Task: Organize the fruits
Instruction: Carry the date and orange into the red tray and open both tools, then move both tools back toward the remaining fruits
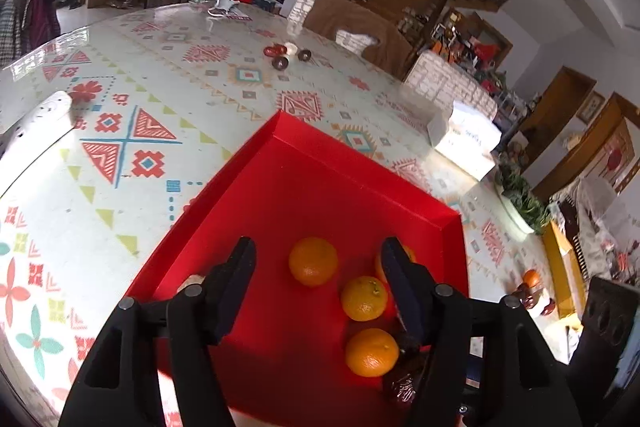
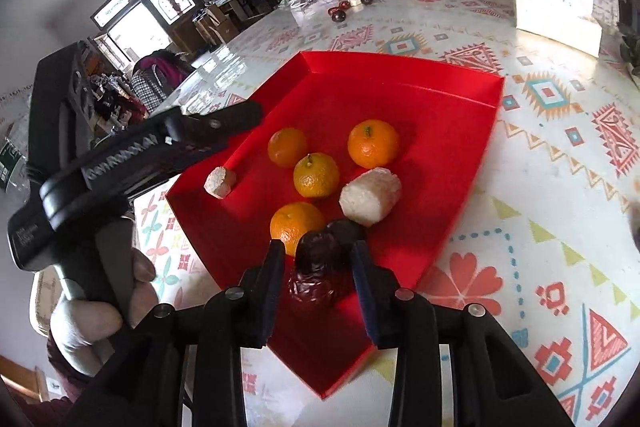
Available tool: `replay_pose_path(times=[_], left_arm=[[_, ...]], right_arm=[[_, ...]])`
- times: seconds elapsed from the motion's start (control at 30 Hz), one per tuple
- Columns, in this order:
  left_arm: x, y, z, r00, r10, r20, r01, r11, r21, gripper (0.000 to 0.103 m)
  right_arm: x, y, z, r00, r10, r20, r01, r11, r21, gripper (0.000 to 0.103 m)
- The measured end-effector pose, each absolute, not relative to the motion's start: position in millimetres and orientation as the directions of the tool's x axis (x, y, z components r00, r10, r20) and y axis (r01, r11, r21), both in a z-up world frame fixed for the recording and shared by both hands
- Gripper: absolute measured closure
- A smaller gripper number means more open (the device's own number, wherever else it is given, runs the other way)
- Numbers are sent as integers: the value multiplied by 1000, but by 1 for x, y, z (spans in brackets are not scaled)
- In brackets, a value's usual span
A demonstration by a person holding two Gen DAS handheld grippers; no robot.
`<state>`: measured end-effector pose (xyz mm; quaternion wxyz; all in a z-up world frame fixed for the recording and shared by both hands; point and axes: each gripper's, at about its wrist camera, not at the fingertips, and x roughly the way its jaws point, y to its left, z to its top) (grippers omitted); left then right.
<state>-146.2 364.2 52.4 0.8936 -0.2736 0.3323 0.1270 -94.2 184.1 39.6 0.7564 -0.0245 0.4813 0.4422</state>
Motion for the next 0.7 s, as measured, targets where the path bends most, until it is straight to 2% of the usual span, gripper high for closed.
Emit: replay_pose_path(times=[0.17, 0.2, 0.27, 0.43, 0.57, 0.7], left_arm=[[-155, 348, 67, 769, 42, -638, -386, 826, -410, 34], [-157, 344, 70, 773, 38, -633, -378, 830, -411, 34], [-158, 332, 76, 784, 30, -620, -355, 841, -409, 33], [-156, 299, 91, 802, -5, -598, -291, 870, -397, 33], [-150, 269, 97, 802, -41, -595, -235, 895, -379, 33], [-140, 237, 95, 787, -86, -611, -173, 920, -352, 29]], right_arm=[[-98, 155, 49, 187, 669, -719, -680, 617, 397, 57], [-100, 147, 53, 207, 669, -714, -678, 624, 388, 54], [-102, 133, 58, 261, 652, -712, -668, 655, 354, 41], [-105, 74, 71, 357, 651, -669, -626, 699, 346, 40], [-99, 11, 72, 492, 573, -656, -542, 791, 285, 23], [-79, -59, 61, 549, 480, -685, -391, 871, 297, 23]])
